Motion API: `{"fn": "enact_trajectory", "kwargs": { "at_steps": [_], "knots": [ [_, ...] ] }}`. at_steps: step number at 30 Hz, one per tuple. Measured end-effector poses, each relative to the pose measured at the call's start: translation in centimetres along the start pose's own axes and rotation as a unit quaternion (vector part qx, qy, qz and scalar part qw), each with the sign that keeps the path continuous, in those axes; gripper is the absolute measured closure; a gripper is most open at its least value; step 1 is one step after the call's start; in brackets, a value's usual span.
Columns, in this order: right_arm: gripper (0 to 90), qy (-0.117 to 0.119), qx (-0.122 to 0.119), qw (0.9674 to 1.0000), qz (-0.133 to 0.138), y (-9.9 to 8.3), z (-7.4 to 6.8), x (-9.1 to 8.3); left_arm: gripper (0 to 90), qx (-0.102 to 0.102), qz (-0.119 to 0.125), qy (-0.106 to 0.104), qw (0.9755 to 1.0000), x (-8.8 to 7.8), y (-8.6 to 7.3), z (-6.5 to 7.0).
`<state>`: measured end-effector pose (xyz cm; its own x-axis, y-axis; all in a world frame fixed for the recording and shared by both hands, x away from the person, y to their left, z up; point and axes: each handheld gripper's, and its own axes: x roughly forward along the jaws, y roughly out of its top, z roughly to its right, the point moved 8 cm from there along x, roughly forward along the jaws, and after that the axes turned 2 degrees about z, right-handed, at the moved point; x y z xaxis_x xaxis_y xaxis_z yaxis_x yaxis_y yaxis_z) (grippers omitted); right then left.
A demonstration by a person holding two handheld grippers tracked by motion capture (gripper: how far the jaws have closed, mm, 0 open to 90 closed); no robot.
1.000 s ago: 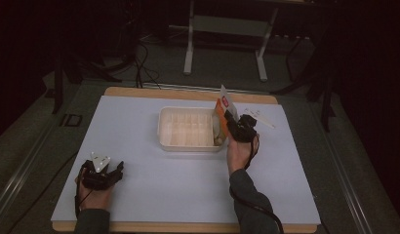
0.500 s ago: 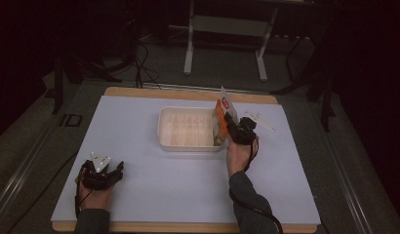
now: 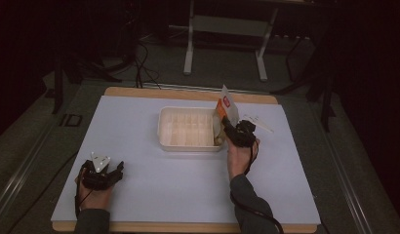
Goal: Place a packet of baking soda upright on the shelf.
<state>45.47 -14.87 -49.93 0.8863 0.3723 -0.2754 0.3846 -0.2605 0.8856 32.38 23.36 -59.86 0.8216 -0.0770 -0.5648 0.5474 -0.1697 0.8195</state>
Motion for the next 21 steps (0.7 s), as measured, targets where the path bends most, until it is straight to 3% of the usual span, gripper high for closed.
{"fn": "enact_trajectory", "kwargs": {
  "at_steps": [2, 16, 21],
  "knots": [
    [59.9, 0.0, 0.004, 1.0, -0.006, -0.2, 0.1, 0.0, 38.4, 0.0, 0.0, 0.0, 1.0, 0.0, 0.0, 0.0],
    [48.7, 0.003, -0.029, 0.9974, -0.066, -1.6, 0.2, -0.9, 38.3, 0.0, 0.0, 0.0, 1.0, 0.0, 0.0, 0.0],
    [45.7, 0.015, -0.042, 0.9954, -0.085, -1.9, -0.1, -1.4, 38.2, -0.001, 0.0, 0.0, 1.0, 0.0, 0.0, 0.0]
  ]
}}
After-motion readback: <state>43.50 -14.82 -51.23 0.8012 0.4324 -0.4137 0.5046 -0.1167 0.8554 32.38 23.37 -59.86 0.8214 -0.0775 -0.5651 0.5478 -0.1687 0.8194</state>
